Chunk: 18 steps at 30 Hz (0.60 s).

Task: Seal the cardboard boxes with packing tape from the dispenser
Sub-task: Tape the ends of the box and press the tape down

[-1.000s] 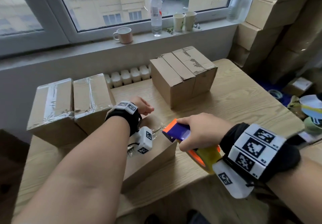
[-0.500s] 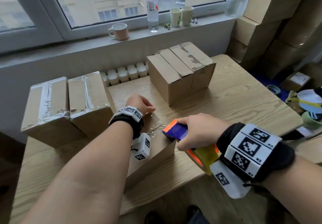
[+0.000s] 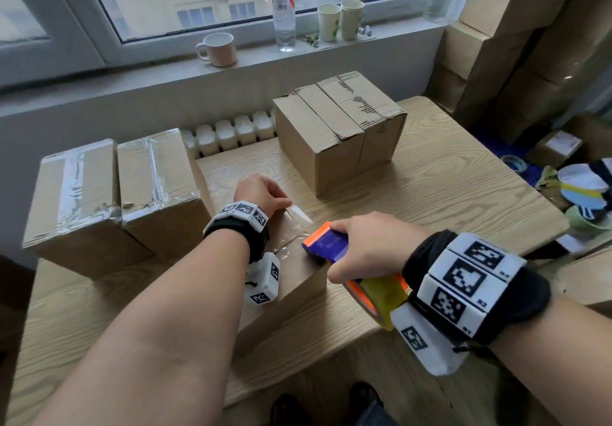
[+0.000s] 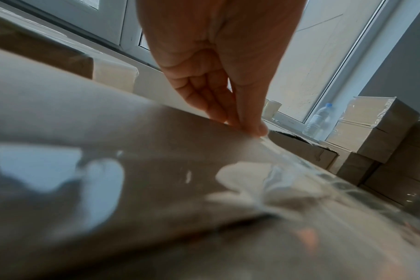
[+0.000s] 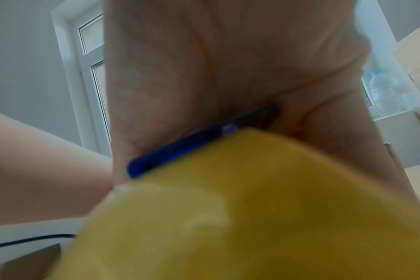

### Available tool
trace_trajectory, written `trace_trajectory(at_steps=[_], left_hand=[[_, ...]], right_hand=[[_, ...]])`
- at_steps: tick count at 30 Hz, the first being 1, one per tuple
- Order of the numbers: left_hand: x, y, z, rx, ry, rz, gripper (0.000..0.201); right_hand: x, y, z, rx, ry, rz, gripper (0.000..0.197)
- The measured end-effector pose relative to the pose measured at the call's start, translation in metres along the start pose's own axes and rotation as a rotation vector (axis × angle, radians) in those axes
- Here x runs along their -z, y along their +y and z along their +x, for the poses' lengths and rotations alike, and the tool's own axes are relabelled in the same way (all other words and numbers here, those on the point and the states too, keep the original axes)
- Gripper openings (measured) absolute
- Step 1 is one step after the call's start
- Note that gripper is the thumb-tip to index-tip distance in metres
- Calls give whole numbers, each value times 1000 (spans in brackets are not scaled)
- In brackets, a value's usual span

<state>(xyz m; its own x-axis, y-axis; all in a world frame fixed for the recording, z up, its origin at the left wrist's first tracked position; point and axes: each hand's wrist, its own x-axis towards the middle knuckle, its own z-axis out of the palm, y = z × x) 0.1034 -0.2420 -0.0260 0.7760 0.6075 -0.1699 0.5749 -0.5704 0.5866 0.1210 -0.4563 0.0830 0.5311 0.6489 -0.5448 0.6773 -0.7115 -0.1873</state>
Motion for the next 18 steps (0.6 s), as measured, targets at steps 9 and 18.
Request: trace_trajectory(at_steps=[9, 18], left_hand=[[-2, -14, 5, 200, 7, -267, 14], [11, -2, -6, -57, -317, 20, 8]], right_hand=[[0, 1, 0, -9, -2, 16, 69], [0, 0, 4, -12, -22, 7, 71]])
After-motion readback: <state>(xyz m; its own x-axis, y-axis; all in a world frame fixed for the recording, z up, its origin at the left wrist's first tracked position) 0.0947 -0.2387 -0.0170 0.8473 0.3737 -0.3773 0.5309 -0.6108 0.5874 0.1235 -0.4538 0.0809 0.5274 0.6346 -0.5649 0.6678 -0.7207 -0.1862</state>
